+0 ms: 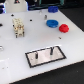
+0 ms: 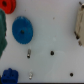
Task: Insert the blue gear onto the right peg, followed by the red gear
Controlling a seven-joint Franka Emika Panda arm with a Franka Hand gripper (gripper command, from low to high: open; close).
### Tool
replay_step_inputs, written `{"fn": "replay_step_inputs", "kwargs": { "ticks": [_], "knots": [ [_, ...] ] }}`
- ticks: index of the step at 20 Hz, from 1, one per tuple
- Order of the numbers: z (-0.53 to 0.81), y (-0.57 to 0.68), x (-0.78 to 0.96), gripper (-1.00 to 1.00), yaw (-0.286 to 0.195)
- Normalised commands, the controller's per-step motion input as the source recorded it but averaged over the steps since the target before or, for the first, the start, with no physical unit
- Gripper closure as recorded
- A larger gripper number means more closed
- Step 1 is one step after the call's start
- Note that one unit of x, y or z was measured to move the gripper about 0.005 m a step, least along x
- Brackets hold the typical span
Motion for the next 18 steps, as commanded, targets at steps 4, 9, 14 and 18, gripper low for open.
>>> {"fn": "replay_step_inputs", "kwargs": {
  "ticks": [4,9,14,18],
  "knots": [
    [-0.35,0.42,-0.49,-1.0,0.0],
    [-0.36,0.49,-0.44,-1.0,0.0],
    [-0.42,0.52,-0.3,-1.0,0.0],
    [-0.51,0.34,-0.18,-1.0,0.0]
  ]
}}
